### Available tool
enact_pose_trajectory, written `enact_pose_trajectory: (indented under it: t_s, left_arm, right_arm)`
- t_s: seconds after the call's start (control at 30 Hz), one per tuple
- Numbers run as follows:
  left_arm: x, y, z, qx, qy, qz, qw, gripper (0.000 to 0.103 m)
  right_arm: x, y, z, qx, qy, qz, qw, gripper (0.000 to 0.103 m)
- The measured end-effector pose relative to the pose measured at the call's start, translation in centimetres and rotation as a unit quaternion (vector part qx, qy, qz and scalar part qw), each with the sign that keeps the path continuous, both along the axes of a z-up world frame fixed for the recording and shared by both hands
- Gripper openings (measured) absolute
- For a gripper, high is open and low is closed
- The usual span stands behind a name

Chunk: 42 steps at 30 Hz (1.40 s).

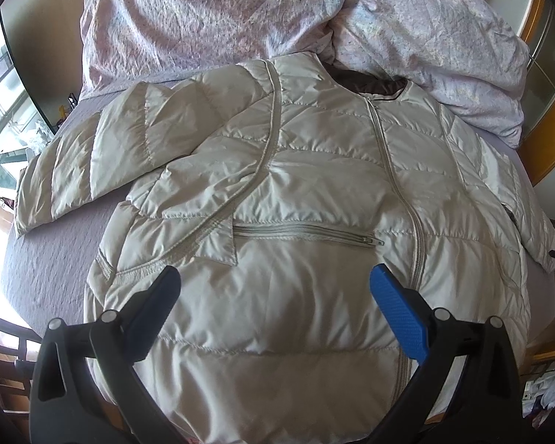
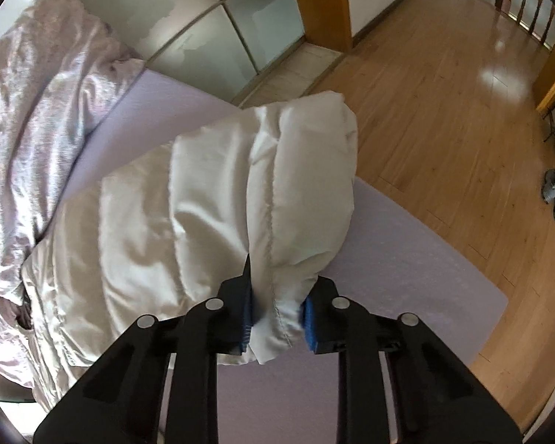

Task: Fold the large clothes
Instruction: 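Fold the held sleeve across the jacket body with the right tool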

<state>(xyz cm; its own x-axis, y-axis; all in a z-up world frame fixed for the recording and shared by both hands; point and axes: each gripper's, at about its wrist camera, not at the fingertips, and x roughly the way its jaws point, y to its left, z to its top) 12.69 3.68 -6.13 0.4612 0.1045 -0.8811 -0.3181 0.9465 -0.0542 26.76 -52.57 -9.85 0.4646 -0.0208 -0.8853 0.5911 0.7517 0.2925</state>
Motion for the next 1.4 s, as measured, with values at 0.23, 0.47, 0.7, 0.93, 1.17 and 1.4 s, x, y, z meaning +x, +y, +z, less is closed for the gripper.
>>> enact_pose_trajectory:
  t_s: [0.23, 0.47, 0.7, 0.93, 1.17, 1.4]
  left_arm:
    - [0.5, 2.3, 0.3, 0.001, -0.008, 0.003, 1.0000, 0.101]
    - [0.8, 5.5, 0.4, 0.004, -0.008, 0.022, 0.9997, 0.101]
    - [0.1, 9.5, 0.0, -0.008, -0.007, 0.051, 0.9986, 0.101]
    - [-1.5, 13.2, -0.1, -0.016, -0.006, 0.084, 0.9964, 0.101]
    - [-3.0, 15.9, -0.1, -0.016, -0.006, 0.109, 0.9939, 0.101]
    - [-4.0, 18.7, -0.7, -0.023, 0.005, 0.138, 0.9902, 0.101]
  right_arm:
    - [2.8, 6.9, 5.3, -0.008, -0.065, 0.071, 0.995, 0.021]
    - [7.8, 19.1, 7.3, -0.006, -0.082, 0.188, 0.979, 0.021]
    - [11.1, 30.9, 4.8, 0.004, -0.041, 0.273, 0.961, 0.021]
    - [11.4, 41.2, 2.0, 0.020, -0.009, 0.349, 0.937, 0.021]
    - [11.4, 48.2, 0.7, 0.010, 0.010, 0.387, 0.922, 0.021]
    - [11.3, 50.8, 0.7, -0.006, 0.018, 0.409, 0.913, 0.035]
